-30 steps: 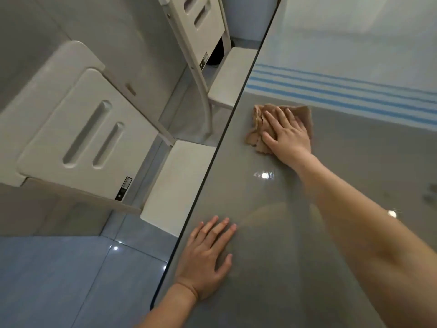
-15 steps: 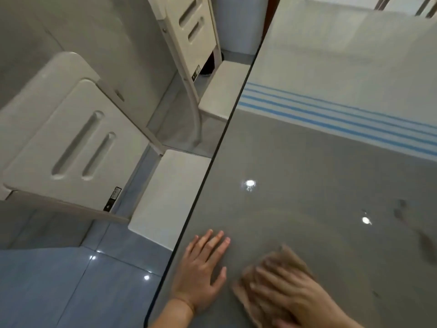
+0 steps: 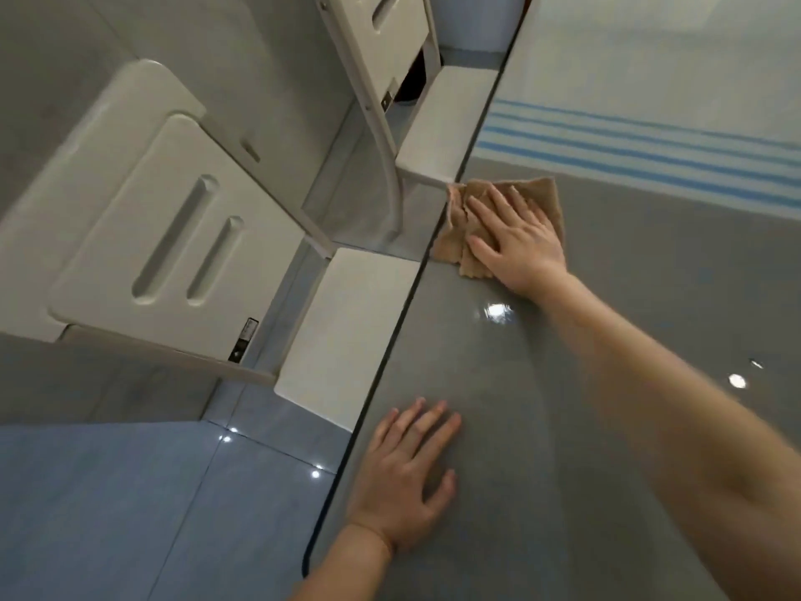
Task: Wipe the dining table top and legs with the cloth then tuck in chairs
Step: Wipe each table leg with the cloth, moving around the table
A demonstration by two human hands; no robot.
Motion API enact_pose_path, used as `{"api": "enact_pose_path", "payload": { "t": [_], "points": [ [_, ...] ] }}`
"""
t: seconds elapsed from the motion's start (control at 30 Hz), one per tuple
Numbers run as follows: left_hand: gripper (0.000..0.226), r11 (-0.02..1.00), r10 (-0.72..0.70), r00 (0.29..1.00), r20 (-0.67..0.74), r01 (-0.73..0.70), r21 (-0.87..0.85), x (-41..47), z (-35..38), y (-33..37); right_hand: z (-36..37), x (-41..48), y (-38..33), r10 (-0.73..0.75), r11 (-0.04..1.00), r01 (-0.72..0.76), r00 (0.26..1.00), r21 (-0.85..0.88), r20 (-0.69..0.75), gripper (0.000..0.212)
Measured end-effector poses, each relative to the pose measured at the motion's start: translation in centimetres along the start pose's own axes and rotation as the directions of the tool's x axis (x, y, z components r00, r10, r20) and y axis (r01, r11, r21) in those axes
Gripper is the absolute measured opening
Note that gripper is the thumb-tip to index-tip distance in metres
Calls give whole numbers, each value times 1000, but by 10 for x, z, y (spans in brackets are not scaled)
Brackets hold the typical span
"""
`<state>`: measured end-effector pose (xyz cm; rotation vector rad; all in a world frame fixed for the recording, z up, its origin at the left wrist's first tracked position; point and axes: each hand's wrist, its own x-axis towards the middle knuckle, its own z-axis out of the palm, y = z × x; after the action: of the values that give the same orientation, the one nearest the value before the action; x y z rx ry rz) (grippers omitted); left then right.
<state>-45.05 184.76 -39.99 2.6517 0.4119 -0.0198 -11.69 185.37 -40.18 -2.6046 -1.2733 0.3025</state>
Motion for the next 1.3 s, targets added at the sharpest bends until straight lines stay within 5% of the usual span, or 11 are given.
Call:
{"api": "enact_pose_path", "payload": {
  "t": [0.13,0.23,0.37,0.47,0.6,0.77,0.83,1.0,1.13,1.2,1.3],
  "points": [
    [62,1000,-6,1000,1,6,-12,1,0,1,10,-169,-1,129,992,-129,988,9,-79,63],
    [59,1000,-6,1000,-8,6,-1,1,1,2,29,-322,-25,176,984,-177,984,23,8,67],
    [58,1000,-15,1000,-3,15,18,2,0,2,34,-442,-39,-126,988,142,972,-66,197,71],
    [59,999,-27,1000,-14,27,23,2,0,2,21,-414,15,-224,969,238,957,-59,185,67],
    [59,999,-11,999,-30,13,45,1,-1,2,-4,-305,109,162,985,-162,987,-53,4,66],
    [60,999,-11,999,-33,13,53,2,1,2,-41,-199,166,614,789,-614,787,20,-64,62],
    [61,998,-7,999,-32,9,56,3,0,2,-29,-208,134,600,800,-598,795,50,-88,61],
    [61,997,-16,1000,2,15,79,2,-4,6,26,-382,-7,197,980,-197,980,-15,-5,63],
    [62,996,-31,999,35,28,82,3,-8,7,17,-479,28,-52,994,69,983,-88,177,66],
    [63,996,-35,998,43,31,82,5,-8,8,8,-469,87,27,996,-19,995,-83,100,69],
    [63,996,-29,999,37,26,81,7,-6,6,-18,-410,174,413,910,-415,909,-15,-58,64]
  ]
}}
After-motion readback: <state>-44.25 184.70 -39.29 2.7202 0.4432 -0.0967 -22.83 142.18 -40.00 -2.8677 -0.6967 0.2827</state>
